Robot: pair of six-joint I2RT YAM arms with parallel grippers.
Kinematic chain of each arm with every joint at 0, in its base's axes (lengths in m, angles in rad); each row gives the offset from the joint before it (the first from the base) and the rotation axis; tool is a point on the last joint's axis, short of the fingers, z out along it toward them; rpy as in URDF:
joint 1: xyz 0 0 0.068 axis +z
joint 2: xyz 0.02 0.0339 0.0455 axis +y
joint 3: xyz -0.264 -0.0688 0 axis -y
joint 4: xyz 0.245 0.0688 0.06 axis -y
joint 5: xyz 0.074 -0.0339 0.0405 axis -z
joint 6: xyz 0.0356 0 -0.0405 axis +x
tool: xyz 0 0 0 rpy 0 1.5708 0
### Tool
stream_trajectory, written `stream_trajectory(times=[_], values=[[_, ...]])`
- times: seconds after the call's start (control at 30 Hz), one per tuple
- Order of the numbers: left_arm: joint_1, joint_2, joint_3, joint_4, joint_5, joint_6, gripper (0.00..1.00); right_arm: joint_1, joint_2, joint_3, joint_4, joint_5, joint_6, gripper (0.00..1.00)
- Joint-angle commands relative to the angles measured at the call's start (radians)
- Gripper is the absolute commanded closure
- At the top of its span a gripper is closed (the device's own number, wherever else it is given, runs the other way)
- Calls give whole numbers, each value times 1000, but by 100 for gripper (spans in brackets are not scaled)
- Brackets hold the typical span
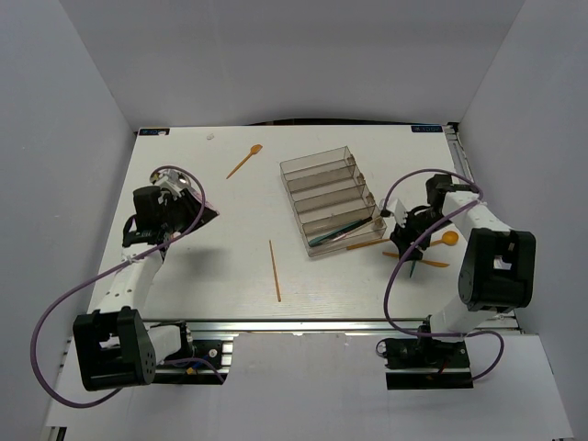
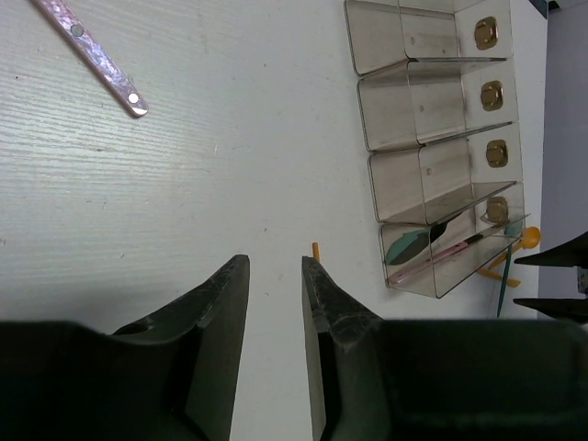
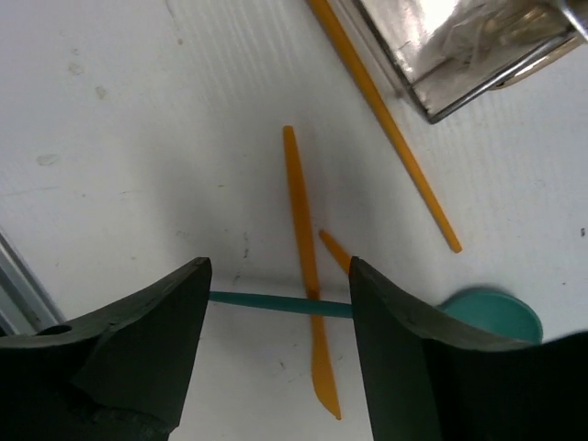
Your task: Sort the eating utensils into containers
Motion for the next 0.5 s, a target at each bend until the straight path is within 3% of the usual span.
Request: stream_trajectory(times=[0.0, 0.2, 0.47], values=[[-5, -60, -19, 11, 5, -18, 59, 34, 32, -6, 85, 31, 11, 30], [-5, -88, -14, -24, -17, -24, 59, 69, 68, -24, 190, 54, 19, 28], [-4, -87, 4, -35, -17, -45, 59, 115, 82, -102, 291, 76, 30, 35]])
